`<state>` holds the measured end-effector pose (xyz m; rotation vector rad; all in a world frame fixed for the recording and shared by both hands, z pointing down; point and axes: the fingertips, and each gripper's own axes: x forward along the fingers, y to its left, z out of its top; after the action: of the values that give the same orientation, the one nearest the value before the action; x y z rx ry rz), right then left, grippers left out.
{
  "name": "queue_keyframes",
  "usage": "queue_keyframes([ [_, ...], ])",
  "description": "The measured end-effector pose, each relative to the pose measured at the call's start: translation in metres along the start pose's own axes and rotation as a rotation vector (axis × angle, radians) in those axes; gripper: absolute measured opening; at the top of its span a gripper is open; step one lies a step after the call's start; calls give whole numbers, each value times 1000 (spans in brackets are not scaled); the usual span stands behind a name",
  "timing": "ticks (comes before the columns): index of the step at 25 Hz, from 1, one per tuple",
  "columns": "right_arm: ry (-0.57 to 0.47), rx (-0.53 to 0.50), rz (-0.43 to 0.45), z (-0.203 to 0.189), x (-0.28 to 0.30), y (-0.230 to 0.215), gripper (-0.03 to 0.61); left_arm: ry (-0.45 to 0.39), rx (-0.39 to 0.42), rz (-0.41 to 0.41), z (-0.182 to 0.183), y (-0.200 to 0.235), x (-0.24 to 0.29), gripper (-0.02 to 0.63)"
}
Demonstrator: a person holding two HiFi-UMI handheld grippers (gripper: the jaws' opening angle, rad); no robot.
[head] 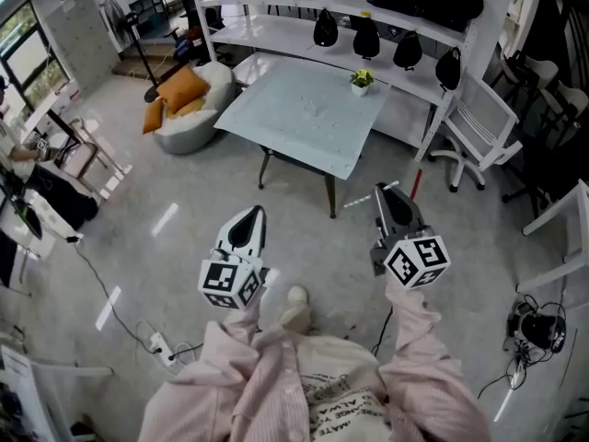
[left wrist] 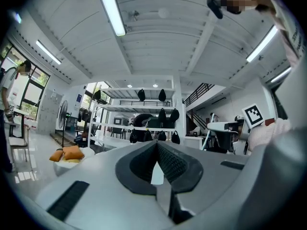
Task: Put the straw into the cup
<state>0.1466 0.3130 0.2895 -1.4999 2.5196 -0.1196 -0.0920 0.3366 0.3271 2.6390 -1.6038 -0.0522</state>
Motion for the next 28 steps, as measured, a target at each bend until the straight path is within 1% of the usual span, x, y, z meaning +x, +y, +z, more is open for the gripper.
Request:
queue_keyframes([
  [5, 8, 9, 0, -8, 27, -16, 15, 9, -7, -5, -7, 13, 27, 0],
  [10, 23, 18, -9, -22, 71, -38, 15, 18, -34, -7, -16, 42, 73, 0],
  [23, 69, 44, -108, -48, 205, -118, 15, 74, -83, -63, -32, 129, 221, 0],
  [28, 73, 48, -135, -55, 251, -138, 15, 84, -98, -79, -37, 161, 264, 0],
])
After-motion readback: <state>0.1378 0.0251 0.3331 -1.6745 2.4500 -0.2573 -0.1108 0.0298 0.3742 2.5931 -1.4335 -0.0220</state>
